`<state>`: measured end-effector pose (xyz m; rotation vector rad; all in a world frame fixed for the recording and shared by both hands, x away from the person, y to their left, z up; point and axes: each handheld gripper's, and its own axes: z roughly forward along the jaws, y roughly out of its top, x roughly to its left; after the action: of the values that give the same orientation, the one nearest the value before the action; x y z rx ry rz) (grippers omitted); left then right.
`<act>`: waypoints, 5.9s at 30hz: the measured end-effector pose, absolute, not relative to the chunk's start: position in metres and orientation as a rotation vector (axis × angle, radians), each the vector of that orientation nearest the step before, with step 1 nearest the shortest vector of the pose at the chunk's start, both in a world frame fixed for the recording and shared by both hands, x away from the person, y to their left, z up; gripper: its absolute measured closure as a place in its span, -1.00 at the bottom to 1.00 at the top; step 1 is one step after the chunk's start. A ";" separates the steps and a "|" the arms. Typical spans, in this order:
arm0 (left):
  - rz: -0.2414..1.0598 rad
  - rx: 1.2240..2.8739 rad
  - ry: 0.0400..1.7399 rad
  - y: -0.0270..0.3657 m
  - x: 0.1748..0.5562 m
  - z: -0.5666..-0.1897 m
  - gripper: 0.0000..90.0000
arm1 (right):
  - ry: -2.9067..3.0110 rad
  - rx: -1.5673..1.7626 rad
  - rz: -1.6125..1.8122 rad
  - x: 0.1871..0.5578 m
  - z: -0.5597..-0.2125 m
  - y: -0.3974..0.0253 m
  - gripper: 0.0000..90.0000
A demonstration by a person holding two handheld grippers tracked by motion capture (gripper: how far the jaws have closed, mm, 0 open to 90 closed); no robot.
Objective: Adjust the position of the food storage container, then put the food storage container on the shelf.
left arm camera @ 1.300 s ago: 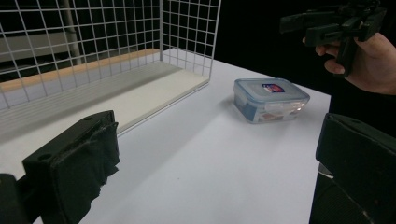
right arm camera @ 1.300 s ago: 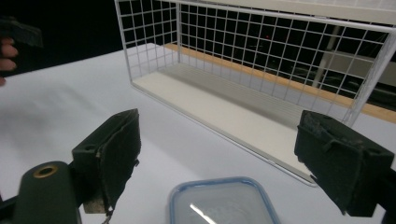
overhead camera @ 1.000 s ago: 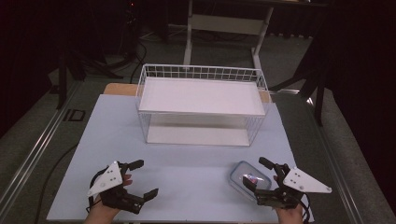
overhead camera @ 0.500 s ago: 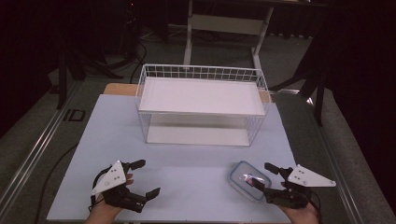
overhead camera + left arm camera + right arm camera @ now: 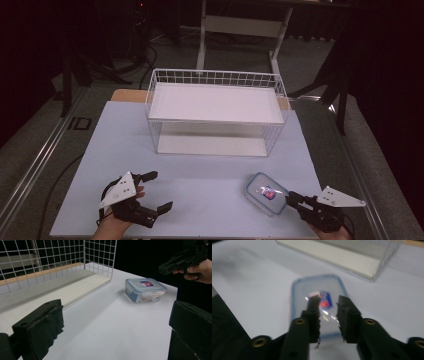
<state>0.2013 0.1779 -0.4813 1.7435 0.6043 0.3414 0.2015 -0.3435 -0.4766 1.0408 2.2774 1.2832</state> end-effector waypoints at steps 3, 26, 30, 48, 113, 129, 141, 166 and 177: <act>0.343 1.745 0.601 0.177 0.202 -0.481 -0.99 | 2.301 1.074 1.212 0.202 -0.485 -0.349 0.96; 0.337 1.759 0.584 0.172 0.202 -0.482 -0.99 | 2.387 1.223 0.981 0.218 -0.515 -0.347 1.00; 0.338 1.761 0.586 0.171 0.203 -0.482 -0.99 | 2.392 1.215 0.959 0.231 -0.517 -0.341 1.00; 0.334 1.758 0.588 0.172 0.203 -0.482 -0.99 | 2.457 1.118 0.985 0.285 -0.518 -0.281 1.00; 0.315 1.765 0.595 0.173 0.204 -0.484 -0.99 | 2.541 0.967 1.033 0.317 -0.518 -0.179 1.00; 0.314 1.780 0.609 0.171 0.205 -0.486 -0.99 | 2.459 0.930 1.118 0.290 -0.492 -0.201 0.83; 0.301 1.829 0.594 0.159 0.212 -0.470 -0.99 | 2.336 0.810 1.309 0.263 -0.453 -0.210 -0.32; 0.213 1.898 0.750 0.136 0.268 -0.445 -0.99 | 2.391 0.862 1.377 0.297 -0.452 -0.185 -0.66; 0.095 1.973 0.897 0.120 0.295 -0.470 -0.99 | 2.434 1.148 1.285 0.316 -0.475 -0.177 -0.74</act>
<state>0.2950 0.1205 -0.4702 1.9732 0.8972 0.0954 0.3158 -0.1770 -0.4749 1.1480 2.4340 1.2852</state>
